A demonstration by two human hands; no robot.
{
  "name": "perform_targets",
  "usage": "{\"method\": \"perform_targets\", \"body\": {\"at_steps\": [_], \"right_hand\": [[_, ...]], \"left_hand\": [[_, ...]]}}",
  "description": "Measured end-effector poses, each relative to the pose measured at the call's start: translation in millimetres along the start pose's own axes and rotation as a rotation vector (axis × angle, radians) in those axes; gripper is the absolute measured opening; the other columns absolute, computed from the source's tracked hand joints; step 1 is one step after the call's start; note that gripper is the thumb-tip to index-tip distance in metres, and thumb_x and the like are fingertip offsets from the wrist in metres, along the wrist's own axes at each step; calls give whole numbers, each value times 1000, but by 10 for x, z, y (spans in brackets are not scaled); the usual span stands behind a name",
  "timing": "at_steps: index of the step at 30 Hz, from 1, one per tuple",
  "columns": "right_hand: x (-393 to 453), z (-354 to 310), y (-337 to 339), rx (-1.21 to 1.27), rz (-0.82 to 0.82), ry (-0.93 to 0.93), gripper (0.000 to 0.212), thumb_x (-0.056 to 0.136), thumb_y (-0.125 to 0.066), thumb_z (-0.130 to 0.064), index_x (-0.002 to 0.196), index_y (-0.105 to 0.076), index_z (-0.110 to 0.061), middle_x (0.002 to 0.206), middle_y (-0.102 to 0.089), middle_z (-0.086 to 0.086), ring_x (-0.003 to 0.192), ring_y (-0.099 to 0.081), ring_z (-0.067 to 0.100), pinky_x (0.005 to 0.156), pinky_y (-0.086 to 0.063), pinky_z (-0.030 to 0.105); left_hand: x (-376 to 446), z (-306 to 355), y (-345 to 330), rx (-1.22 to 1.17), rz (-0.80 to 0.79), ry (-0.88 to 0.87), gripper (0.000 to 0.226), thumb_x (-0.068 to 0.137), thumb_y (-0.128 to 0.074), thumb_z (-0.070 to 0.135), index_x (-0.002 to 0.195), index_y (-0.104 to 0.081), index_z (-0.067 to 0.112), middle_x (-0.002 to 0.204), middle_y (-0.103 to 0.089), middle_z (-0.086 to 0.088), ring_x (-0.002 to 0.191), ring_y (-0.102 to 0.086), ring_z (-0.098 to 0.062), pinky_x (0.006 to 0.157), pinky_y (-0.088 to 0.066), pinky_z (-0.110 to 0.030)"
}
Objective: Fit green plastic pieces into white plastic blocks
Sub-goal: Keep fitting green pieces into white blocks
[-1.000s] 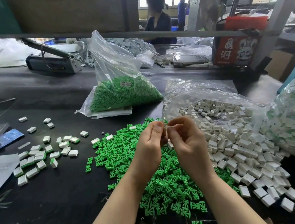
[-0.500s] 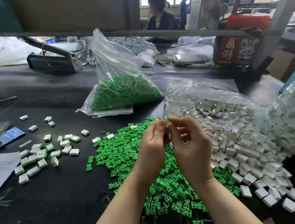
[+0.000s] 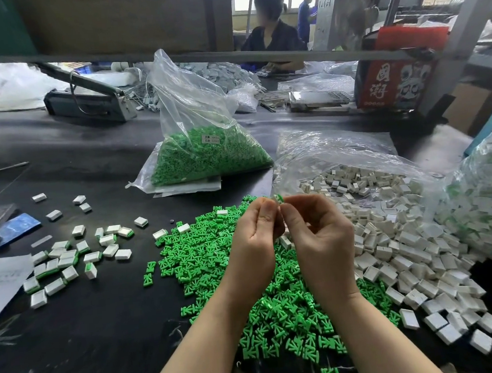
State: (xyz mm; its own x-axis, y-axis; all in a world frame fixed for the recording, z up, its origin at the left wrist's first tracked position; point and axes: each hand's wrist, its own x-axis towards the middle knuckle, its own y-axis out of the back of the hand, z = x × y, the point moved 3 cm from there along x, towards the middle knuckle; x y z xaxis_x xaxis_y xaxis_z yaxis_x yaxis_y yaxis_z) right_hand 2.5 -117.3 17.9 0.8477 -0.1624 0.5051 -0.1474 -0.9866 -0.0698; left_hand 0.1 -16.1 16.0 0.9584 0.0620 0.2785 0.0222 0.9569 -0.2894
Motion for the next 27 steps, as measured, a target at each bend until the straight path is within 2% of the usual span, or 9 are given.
{"method": "perform_targets", "body": {"at_steps": [3,7,9,11,16,18,21,23,27], "right_hand": [[11,-12,7,48,-14,-26,8,89,-70,-8,93,-71,-15,85,-74,2,78,-72,20,71,-59,37],[24,-1,10,55,-20,-39,11,90,-69,-7,92,-71,-18,85,-75,2,78,-72,21,72,-59,37],[25,1,10,72,-23,-42,12,90,-69,-7,93,-71,-18,85,-74,2,80,-72,22,73,-58,36],[27,8,14,100,-19,-49,12,90,-68,-5,94,-71,-16,86,-74,4,81,-71,24,74,-58,36],[13,-14,-3,44,-27,37,12,87,-70,-4,93,-72,-14,85,-74,-1,75,-69,16,66,-56,30],[7,-15,-9,24,-41,62,12,86,-72,-5,95,-73,-13,86,-73,-2,75,-68,16,64,-54,28],[8,-6,-10,-44,-47,91,14,84,-75,-7,97,-74,-12,90,-72,-2,78,-66,22,64,-54,37],[12,-12,-7,-60,-30,105,17,83,-76,-6,97,-74,-14,93,-71,1,78,-64,21,61,-53,33],[14,-25,3,-55,-41,101,19,83,-75,-4,97,-74,-16,90,-72,-2,77,-66,20,58,-52,32]], "left_hand": [[-14,25,0,21,-16,-17,46,98,-43,31,103,-47,-15,99,-54,-40,94,-56,-37,95,-41,-65],[-2,27,14,81,-16,-22,46,97,-41,31,103,-47,-15,103,-53,-44,100,-52,-60,94,-40,-69],[2,22,8,88,-24,-18,45,98,-42,31,100,-46,-14,96,-54,-40,91,-55,-52,94,-39,-70],[5,5,2,67,-36,-16,44,98,-43,31,96,-44,-13,86,-52,-25,87,-50,-32,93,-41,-66],[1,-18,-6,-3,-62,-7,37,99,-42,27,103,-52,-8,96,-63,-17,97,-66,-22,84,-54,-28],[-9,-6,-3,-38,-81,9,31,101,-37,20,107,-55,-4,98,-69,-13,96,-70,-16,81,-54,-21],[-8,-10,28,-45,-63,22,32,104,-36,21,106,-54,-7,91,-67,-11,93,-66,-18,84,-53,-25],[-8,-18,38,-18,-55,26,37,104,-39,26,106,-53,-9,91,-63,-15,94,-61,-23,87,-50,-32],[10,-28,51,15,-90,59,30,103,-41,29,107,-62,8,104,-73,-10,104,-67,-24,93,-54,-42]]}}
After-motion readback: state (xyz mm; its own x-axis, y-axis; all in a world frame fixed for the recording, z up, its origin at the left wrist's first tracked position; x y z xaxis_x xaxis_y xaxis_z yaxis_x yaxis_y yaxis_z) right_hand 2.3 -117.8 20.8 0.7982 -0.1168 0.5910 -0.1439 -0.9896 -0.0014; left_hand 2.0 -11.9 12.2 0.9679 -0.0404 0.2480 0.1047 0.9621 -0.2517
